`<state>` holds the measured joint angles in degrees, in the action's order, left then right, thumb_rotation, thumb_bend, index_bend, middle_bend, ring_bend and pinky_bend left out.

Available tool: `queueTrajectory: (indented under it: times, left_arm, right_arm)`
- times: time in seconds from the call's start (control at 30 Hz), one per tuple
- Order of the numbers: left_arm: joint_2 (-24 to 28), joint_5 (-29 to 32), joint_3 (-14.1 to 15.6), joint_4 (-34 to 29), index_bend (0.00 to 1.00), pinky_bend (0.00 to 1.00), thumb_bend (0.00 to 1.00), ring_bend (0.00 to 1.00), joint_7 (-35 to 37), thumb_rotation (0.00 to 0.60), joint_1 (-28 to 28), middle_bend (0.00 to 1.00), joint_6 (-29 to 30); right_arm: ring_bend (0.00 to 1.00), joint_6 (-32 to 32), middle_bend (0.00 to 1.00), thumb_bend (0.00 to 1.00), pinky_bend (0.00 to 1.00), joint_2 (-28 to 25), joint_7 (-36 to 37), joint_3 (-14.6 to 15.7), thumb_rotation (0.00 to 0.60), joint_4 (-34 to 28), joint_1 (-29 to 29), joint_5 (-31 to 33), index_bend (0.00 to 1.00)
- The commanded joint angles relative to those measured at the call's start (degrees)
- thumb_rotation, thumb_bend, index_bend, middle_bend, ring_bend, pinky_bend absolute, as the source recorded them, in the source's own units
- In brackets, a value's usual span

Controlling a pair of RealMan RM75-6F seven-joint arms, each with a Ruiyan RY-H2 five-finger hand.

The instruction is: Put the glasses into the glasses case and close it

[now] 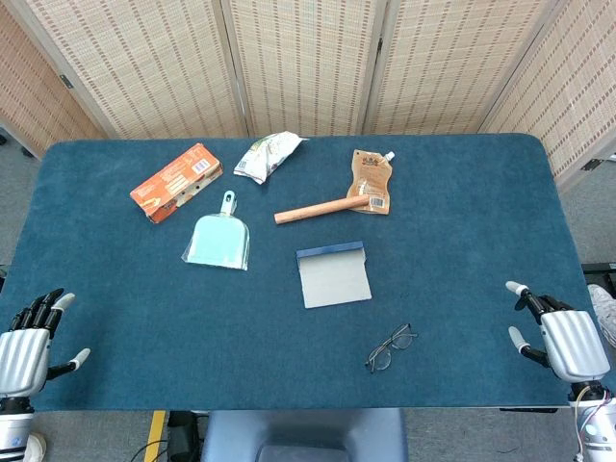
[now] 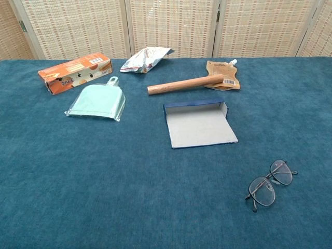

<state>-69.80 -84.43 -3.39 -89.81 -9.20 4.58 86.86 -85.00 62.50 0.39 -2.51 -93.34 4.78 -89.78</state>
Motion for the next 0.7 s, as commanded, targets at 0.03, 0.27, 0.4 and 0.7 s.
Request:
queueTrajectory:
  times: [0.03, 0.27, 0.4, 0.7]
  left_arm:
    - [0.0, -0.1, 0.1, 0.0, 0.19, 0.24, 0.19, 0.15, 0.0, 0.600, 0.1, 0.14, -0.1]
    - [0.0, -0.2, 0.2, -0.1, 0.19, 0.24, 0.19, 0.15, 0.0, 0.600, 0.0, 0.14, 0.0]
    - [0.1, -0.3, 0.2, -0.3, 0.19, 0.24, 0.19, 0.15, 0.0, 0.600, -0.1, 0.14, 0.2]
    - [0.2, -0.4, 0.3, -0.3, 0.19, 0.24, 0.19, 0.15, 0.4, 0.600, -0.4, 0.14, 0.7]
  right_arm:
    - [0.43, -0.1, 0.43, 0.35, 0.52, 0.1, 0.0, 0.0, 0.600, 0.1, -0.1, 0.0, 0.19]
    - [0.43, -0.4, 0.43, 0.35, 0.52, 0.1, -0.1, 0.4, 0.600, 0.0, 0.1, -1.2, 0.19]
    - [0.43, 0.4, 0.44, 0.35, 0.52, 0.3, -0.5, 0.8, 0.600, -0.3, 0.9, -2.7, 0.20]
    - [0.64, 7.4, 0.60, 0.35, 0.57, 1.3, -4.5, 1.9, 0.600, -2.2, 6.3, -7.3, 0.22]
